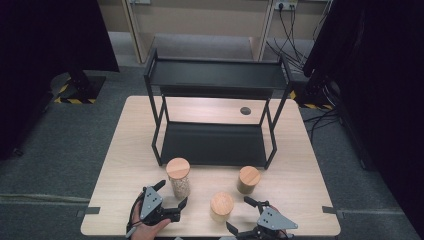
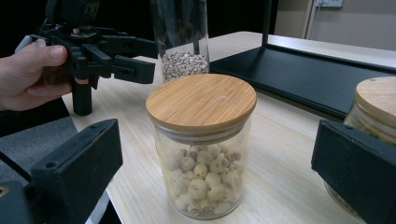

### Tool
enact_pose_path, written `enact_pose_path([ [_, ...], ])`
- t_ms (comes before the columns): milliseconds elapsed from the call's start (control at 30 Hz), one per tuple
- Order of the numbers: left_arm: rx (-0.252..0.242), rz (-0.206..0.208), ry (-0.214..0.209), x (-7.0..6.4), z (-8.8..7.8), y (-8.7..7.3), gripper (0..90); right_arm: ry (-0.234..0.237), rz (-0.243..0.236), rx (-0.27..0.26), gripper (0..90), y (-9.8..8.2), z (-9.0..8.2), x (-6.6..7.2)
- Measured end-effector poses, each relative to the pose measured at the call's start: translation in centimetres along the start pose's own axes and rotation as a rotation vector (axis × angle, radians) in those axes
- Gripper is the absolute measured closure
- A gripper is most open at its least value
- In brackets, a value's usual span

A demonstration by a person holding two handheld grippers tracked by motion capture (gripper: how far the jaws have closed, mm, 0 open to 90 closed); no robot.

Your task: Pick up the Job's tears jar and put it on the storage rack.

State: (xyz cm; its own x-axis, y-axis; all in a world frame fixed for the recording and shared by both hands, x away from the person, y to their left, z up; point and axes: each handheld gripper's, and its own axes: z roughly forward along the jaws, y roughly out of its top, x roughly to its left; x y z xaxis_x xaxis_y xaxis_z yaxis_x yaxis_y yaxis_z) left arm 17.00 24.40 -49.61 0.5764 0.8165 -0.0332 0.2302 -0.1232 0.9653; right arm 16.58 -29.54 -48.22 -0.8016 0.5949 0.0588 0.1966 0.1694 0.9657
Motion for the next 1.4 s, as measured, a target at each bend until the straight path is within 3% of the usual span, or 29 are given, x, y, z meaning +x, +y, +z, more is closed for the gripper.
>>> enact_pose_path([
  [1000, -0.005, -0.019, 0.004, 0.3, 1.3, 1.3, 4.5, -0.006, 0.022, 0.013, 3.4, 0.0, 0.3, 0.0],
  [1400, 0.014, 0.007, 0.001, 0.4, 3.0, 2.5, 11.3, -0.007, 0.021, 0.011, 3.4, 0.0, 0.2, 0.0],
])
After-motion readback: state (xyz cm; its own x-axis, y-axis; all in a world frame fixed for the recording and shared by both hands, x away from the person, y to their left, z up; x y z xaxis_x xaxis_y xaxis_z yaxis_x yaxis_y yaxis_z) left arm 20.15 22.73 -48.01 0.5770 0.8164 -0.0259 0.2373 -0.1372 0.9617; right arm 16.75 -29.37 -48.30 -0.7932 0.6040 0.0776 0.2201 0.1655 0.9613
